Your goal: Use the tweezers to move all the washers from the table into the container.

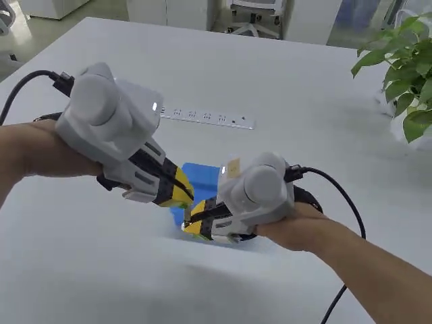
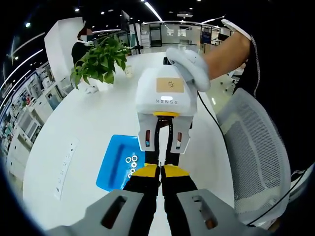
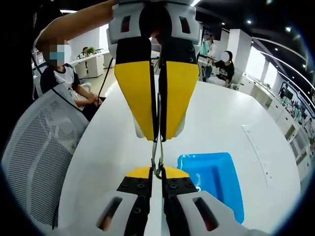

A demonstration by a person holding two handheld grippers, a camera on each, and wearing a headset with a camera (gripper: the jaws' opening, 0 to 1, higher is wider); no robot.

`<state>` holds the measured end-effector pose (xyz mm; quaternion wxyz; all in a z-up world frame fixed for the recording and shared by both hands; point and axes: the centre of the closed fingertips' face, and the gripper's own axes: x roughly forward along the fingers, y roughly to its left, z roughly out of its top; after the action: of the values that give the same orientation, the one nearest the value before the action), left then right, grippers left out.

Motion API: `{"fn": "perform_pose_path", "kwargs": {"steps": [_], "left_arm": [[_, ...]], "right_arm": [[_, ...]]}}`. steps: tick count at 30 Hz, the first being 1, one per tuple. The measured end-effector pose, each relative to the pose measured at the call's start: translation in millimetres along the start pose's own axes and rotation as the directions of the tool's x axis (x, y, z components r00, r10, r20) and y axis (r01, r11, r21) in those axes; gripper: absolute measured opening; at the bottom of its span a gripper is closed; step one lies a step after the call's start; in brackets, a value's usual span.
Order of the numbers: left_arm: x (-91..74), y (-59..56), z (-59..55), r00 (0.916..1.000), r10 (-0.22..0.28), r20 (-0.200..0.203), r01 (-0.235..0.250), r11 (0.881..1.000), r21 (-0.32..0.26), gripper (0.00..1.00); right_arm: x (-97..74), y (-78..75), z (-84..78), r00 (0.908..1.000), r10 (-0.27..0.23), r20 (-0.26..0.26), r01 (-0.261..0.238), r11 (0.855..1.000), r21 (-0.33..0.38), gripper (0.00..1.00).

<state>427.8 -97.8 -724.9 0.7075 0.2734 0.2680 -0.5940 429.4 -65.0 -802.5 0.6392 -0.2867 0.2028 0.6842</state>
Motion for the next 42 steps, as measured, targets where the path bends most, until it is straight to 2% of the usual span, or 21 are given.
{"fn": "perform_pose_path", "kwargs": {"steps": [9, 19, 27, 42], "left_arm": [[5.1, 13.6, 11.4, 1.0, -0.004, 0.004, 0.004, 1.0, 0.027, 0.05], [14.7, 34.5, 20.8, 0.9997, -0.013, 0.018, 0.012, 0.998, 0.056, 0.05], [22.6, 47.4, 20.2, 0.9996, -0.017, 0.021, 0.016, 0.998, 0.067, 0.05], [40.4, 65.8, 7.9, 0.9998, -0.015, 0.011, 0.014, 0.998, 0.068, 0.05]], "right_arm": [[-10.4, -17.5, -3.2, 0.9996, -0.029, -0.002, 0.029, 1.0, 0.004, 0.08], [-17.5, -39.7, -9.4, 0.9981, -0.062, -0.004, 0.062, 0.998, 0.019, 0.08], [-18.5, -55.0, -19.2, 0.9968, -0.078, -0.014, 0.079, 0.996, 0.035, 0.09], [-10.0, -72.7, -40.6, 0.9961, -0.078, -0.041, 0.08, 0.996, 0.048, 0.09]]}}
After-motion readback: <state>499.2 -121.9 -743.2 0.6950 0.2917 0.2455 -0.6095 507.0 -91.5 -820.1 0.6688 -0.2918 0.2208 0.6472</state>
